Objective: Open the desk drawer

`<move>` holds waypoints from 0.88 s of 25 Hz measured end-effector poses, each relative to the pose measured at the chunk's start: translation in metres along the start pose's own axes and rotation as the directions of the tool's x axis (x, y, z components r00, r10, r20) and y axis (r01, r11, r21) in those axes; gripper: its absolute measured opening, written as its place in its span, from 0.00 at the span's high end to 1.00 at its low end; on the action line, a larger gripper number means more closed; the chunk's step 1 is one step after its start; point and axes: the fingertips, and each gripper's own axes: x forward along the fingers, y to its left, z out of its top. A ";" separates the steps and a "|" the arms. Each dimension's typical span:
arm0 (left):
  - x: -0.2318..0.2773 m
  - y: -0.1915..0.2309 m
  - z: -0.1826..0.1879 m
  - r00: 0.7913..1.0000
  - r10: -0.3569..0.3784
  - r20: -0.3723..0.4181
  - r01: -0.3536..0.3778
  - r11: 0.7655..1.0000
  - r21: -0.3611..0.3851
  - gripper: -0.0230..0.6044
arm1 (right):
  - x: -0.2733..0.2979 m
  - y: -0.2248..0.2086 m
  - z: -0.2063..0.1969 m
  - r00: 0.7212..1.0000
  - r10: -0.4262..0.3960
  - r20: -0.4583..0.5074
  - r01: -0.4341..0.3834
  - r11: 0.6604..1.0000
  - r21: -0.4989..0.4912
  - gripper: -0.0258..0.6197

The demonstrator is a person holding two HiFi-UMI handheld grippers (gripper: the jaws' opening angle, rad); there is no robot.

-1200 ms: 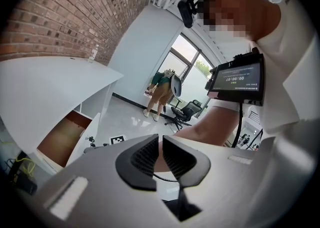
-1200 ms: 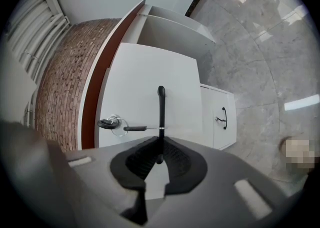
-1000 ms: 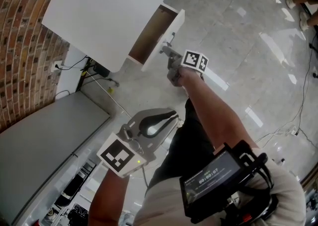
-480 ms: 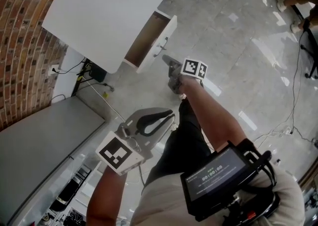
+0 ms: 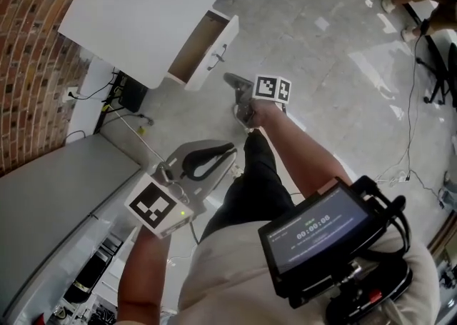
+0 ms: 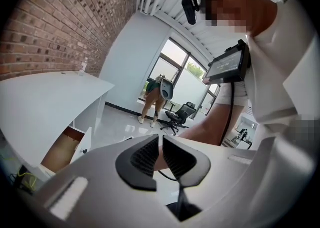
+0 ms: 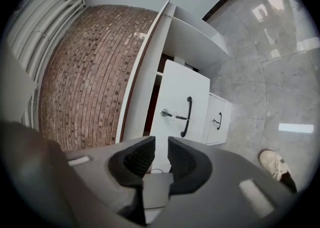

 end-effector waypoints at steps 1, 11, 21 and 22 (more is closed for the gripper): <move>-0.001 -0.005 0.004 1.000 0.000 0.005 0.000 1.000 0.010 0.91 | -0.004 0.007 -0.001 1.000 0.004 -0.009 -0.004 1.000 -0.011 0.86; -0.023 -0.057 0.023 0.998 -0.004 0.058 0.001 0.999 0.047 0.91 | -0.058 0.079 -0.019 0.994 0.011 -0.111 -0.033 0.979 -0.199 0.86; -0.076 -0.096 0.030 0.989 0.068 0.129 -0.072 0.997 0.028 0.92 | -0.122 0.173 -0.055 0.982 0.026 -0.186 -0.103 0.901 -0.422 0.94; -0.078 -0.106 0.029 0.987 0.079 0.137 -0.083 0.996 0.028 0.93 | -0.135 0.184 -0.061 0.980 0.033 -0.194 -0.119 0.886 -0.449 0.95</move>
